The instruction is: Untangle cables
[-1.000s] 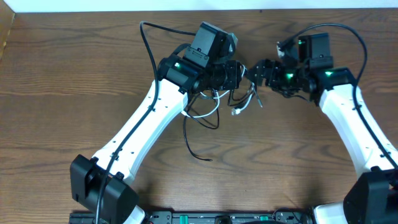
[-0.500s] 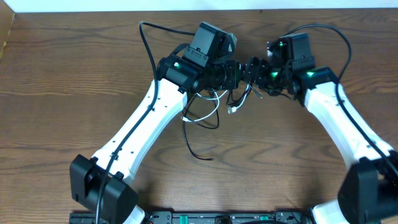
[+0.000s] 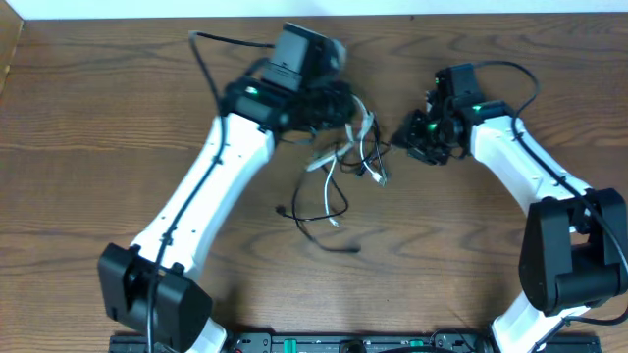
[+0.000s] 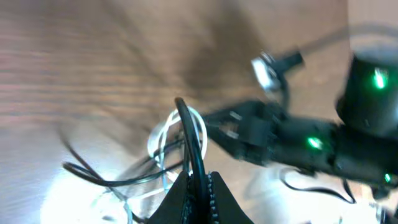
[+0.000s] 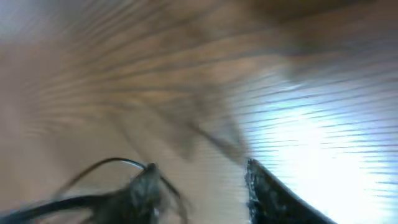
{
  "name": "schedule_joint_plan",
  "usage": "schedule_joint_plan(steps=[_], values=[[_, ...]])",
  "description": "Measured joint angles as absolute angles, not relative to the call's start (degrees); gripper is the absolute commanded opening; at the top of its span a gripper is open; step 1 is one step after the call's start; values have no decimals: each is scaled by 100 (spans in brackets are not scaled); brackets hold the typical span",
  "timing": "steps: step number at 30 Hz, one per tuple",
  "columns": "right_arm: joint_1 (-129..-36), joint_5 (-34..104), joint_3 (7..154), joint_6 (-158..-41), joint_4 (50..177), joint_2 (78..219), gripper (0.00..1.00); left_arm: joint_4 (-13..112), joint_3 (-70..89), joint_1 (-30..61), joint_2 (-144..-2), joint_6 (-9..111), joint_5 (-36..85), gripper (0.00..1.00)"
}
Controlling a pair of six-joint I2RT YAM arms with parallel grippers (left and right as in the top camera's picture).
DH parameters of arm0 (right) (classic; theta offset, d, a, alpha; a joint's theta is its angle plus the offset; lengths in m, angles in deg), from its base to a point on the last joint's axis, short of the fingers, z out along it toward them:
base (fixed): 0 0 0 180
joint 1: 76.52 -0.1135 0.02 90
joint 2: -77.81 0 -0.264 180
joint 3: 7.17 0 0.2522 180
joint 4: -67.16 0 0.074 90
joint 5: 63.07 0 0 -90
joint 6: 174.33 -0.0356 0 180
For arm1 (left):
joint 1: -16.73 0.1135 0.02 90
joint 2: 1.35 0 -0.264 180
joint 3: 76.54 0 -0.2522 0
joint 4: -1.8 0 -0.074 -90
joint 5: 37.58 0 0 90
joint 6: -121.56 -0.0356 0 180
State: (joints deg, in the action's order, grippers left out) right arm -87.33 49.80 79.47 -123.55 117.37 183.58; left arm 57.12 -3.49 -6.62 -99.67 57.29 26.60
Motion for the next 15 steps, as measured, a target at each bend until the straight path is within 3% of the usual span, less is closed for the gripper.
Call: schedule_joint_plan(steps=[2, 10, 13, 15], values=[[-8602, 4937, 7947, -12220, 11868, 18358, 2, 5714, -349, -420, -9875, 5729, 2660, 7], [-8339, 5249, 7936, -11346, 11898, 18358, 2, 5896, -349, -39, -9469, 5727, 2660, 7], [-8342, 5850, 7932, -10804, 11496, 18358, 15, 6033, -349, -61, -9471, 5725, 2653, 7], [-8342, 6342, 7927, -10463, 11188, 18358, 40, 6053, -349, -63, -9471, 5725, 2548, 7]])
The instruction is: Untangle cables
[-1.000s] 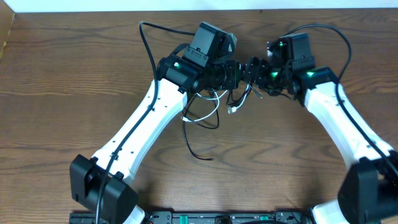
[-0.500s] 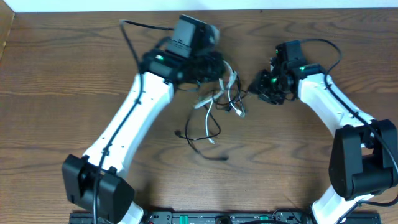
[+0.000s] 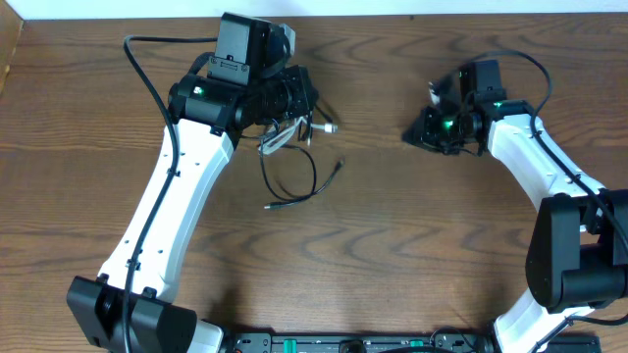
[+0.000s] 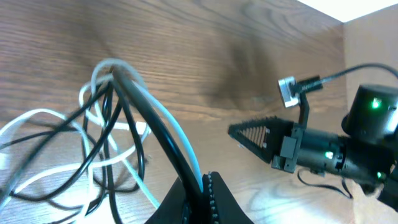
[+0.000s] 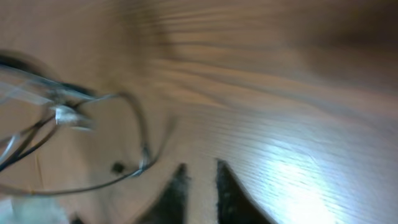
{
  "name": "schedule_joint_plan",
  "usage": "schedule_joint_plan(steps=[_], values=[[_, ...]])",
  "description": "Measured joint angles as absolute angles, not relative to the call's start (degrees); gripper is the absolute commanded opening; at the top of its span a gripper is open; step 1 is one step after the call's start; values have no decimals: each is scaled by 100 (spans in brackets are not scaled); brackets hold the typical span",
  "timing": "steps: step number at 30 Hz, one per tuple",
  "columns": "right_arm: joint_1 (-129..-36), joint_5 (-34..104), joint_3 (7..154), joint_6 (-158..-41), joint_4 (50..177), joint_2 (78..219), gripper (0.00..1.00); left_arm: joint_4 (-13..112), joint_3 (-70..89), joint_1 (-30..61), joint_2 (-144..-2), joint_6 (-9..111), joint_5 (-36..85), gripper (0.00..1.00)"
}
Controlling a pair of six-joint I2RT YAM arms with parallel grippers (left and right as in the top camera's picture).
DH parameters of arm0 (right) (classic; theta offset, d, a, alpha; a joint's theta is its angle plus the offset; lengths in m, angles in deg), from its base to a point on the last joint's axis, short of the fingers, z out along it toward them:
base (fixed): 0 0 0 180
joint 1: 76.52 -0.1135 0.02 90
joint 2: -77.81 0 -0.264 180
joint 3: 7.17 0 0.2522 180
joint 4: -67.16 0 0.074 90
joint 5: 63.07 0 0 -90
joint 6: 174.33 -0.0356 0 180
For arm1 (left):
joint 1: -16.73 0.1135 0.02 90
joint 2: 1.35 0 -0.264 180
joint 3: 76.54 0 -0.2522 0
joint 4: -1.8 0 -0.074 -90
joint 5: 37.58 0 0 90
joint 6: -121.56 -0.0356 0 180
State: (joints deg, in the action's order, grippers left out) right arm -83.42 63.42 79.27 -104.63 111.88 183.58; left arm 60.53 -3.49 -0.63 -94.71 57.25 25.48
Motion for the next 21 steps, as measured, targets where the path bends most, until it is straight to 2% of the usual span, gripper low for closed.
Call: schedule_joint_plan(steps=[1, 3, 12, 14, 16, 18, 21], values=[[-8344, 6587, 7927, -10292, 11029, 18358, 53, 6051, -349, -63, -9471, 5721, 2456, 7], [-8352, 7035, 7927, -9982, 10760, 18358, 63, 6053, -349, -63, -9471, 5696, 2212, 7], [-8868, 7667, 7927, -8919, 10541, 18358, 68, 6195, -349, -74, -9506, 5550, 1001, 7], [-9026, 7660, 7927, -8775, 10476, 18358, 67, 6217, -349, -96, -9510, 5548, 760, 7], [-9135, 7636, 7927, -8683, 10366, 18358, 59, 6237, -349, -118, -9510, 5548, 616, 7], [-9222, 7560, 7927, -8635, 10264, 18358, 56, 6269, -349, -168, -9510, 5548, 511, 7], [-9297, 7181, 7927, -8786, 10174, 18358, 40, 6302, -349, -258, -9510, 5546, 421, 7]])
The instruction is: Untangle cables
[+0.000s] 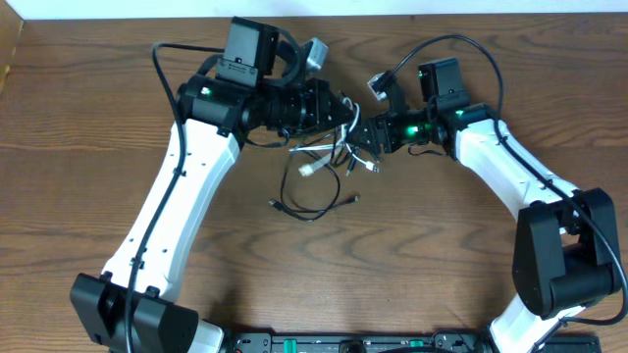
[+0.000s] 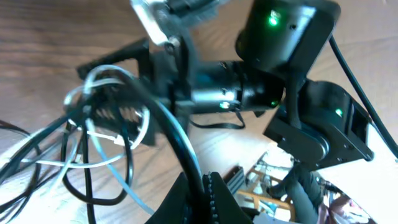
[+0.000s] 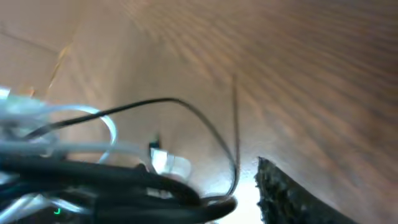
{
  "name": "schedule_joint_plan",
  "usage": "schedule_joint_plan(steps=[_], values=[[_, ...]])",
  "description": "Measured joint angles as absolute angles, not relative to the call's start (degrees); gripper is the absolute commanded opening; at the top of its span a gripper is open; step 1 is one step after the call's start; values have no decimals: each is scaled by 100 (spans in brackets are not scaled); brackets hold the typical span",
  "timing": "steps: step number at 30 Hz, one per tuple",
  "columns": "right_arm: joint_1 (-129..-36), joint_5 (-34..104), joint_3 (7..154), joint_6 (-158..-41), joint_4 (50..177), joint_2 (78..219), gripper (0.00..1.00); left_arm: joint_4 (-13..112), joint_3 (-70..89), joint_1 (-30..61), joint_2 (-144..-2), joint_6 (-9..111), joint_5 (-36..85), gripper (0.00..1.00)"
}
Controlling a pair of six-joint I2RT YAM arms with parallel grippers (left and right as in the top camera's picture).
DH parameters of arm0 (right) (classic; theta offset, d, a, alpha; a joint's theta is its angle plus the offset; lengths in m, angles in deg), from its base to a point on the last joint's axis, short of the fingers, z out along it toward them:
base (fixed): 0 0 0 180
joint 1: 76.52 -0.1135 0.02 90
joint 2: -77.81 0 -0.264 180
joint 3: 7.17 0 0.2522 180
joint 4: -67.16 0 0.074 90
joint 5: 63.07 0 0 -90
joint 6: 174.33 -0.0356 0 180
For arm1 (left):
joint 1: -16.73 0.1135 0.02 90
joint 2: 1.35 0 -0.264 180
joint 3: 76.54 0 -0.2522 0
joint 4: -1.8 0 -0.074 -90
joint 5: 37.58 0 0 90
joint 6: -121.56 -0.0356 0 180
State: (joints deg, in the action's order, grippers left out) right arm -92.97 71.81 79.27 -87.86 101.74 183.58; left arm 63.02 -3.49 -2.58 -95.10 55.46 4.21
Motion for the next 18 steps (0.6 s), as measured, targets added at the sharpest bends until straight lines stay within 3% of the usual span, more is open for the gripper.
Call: schedule_joint_plan(steps=[6, 9, 18], values=[[-9323, 5383, 7923, -10596, 11050, 18358, 31, 6309, -349, -319, -9512, 5546, 362, 7], [-9266, 4692, 7923, -11284, 11516, 18356, 31, 6309, -349, -267, -9543, 5537, 369, 7], [-8803, 4100, 7934, -11544, 12757, 18339, 34, 6385, -246, 170, -9694, 5371, 1121, 7]])
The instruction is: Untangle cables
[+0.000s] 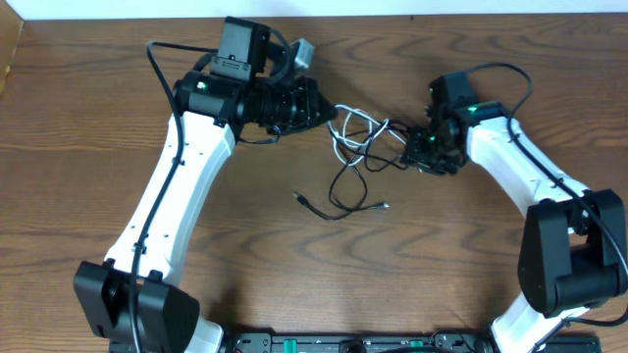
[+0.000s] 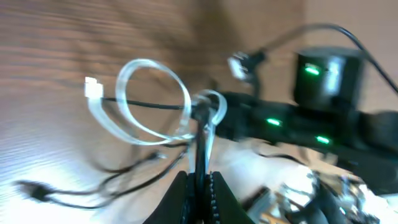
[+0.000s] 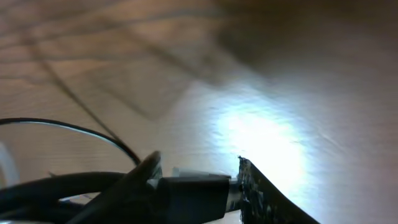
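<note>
A tangle of white and black cables hangs stretched between my two grippers over the wooden table. My left gripper is shut on a black and a white strand; a white loop stands ahead of it. On the right, my right gripper is shut on a black plug held between its fingers. A thin black cable trails down onto the table, its ends lying loose.
The right arm's body with green lights fills the far side of the left wrist view. The table's back edge runs close behind both grippers. A rail borders the front edge.
My right gripper has moved right, away from the left one, and is now shut on a black plug. The bundle is drawn out between the grippers. The left gripper has shifted slightly left.
My left gripper held the bundle at the table's middle, with the right open beside it. Then the left had carried the bundle off to the left, the right staying apart. Then both met at the bundle. Now they stand apart, each holding part of it.
</note>
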{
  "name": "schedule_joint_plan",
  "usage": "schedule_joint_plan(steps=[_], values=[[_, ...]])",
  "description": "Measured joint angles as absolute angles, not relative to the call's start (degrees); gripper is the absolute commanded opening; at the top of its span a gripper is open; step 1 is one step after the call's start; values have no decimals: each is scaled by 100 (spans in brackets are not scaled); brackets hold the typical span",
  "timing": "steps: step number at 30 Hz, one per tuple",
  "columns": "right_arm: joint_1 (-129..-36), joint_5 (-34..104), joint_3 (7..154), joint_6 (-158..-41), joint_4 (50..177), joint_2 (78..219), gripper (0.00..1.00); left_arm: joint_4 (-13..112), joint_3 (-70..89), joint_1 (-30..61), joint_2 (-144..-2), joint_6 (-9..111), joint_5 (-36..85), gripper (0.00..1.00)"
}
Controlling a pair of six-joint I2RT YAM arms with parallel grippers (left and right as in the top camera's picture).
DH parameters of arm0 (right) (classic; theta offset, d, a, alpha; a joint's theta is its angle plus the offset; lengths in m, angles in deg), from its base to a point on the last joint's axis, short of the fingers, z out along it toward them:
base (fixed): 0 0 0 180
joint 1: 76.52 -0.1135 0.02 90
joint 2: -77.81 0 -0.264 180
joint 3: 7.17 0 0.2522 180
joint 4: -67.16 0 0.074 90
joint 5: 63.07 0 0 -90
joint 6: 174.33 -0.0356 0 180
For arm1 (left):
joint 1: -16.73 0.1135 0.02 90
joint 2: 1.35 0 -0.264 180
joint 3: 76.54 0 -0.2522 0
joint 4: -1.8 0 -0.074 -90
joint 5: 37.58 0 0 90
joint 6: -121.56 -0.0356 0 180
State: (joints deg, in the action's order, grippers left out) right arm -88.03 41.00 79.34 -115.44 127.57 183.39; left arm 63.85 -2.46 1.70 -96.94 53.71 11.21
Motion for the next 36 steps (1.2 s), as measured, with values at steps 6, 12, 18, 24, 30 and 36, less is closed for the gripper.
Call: schedule_joint_plan(steps=[6, 12, 18, 24, 30, 36], values=[[-8086, 3400, 7916, -11289, 13369, 18341, 36, 6669, -248, 621, -9659, 5227, 2378, 8], [-7778, 3131, 7916, -10893, 13433, 18341, 32, 7039, -248, 723, -9659, 5080, 3433, 7], [-7804, 3708, 7916, -10390, 13094, 18341, 33, 6962, -227, 522, -9659, 5050, 3604, 8], [-7780, 4373, 7916, -10141, 12921, 18336, 31, 6143, 202, -28, -9648, 4947, 3328, 25], [-7349, 4589, 7910, -10056, 12993, 17923, 36, 4892, 475, -669, -9838, 5211, 2931, 51], [-6593, 4635, 7910, -10012, 13313, 16905, 48, 3465, 455, -1246, -10745, 5762, 2583, 53]])
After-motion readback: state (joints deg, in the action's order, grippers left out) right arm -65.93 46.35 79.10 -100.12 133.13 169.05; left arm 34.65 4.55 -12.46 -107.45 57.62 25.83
